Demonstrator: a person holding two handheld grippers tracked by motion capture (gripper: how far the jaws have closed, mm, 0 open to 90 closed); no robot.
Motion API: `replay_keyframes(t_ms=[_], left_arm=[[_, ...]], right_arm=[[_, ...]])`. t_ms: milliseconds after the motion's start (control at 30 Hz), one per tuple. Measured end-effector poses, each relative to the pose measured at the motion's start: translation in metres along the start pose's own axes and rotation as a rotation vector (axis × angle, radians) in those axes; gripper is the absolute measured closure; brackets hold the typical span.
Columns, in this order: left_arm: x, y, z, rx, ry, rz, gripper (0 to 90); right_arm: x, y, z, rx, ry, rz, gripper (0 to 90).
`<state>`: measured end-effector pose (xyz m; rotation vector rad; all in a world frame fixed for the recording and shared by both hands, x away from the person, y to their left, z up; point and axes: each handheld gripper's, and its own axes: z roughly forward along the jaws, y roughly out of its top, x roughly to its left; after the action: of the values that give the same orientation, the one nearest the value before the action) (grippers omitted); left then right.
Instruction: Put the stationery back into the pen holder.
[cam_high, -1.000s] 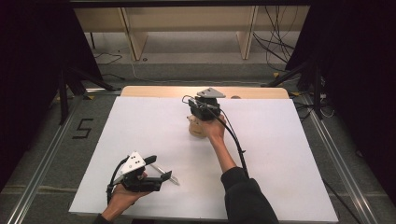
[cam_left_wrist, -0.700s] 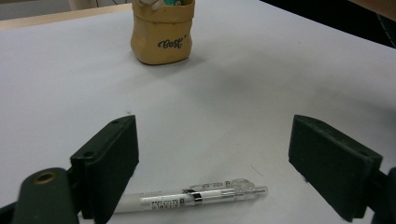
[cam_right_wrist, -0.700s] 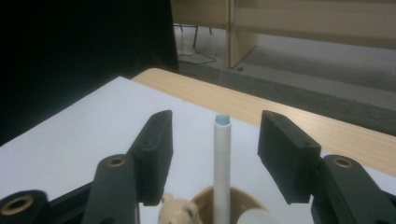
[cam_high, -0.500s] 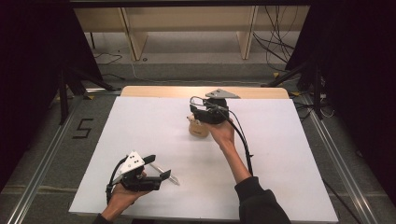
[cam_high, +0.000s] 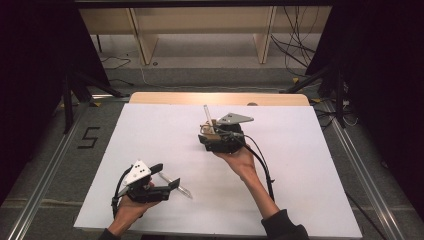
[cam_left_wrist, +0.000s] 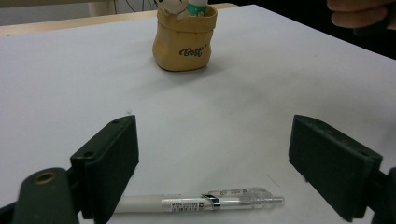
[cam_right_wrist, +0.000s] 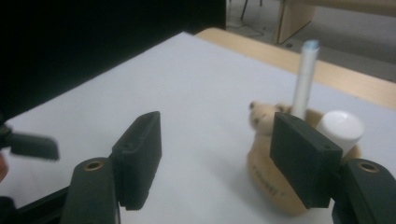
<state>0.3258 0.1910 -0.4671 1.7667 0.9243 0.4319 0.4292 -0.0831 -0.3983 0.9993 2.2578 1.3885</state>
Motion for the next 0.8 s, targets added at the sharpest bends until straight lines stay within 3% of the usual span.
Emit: replay_keyframes(t_ms=[133, 367, 800], left_arm=[[0.003, 0.000, -0.001, -0.011, 0.009, -0.022, 15.6], [0.006, 0.000, -0.002, -0.014, 0.029, -0.031, 15.5], [0.010, 0.001, -0.005, -0.028, 0.055, -0.046, 15.5]], right_arm=[[0.011, -0.012, -0.002, 0.031, 0.016, -0.034, 32.6], [0.022, -0.028, -0.006, 0.061, 0.054, -0.043, 31.9], [0.042, -0.040, 0.000, 0.124, 0.092, -0.078, 31.0]])
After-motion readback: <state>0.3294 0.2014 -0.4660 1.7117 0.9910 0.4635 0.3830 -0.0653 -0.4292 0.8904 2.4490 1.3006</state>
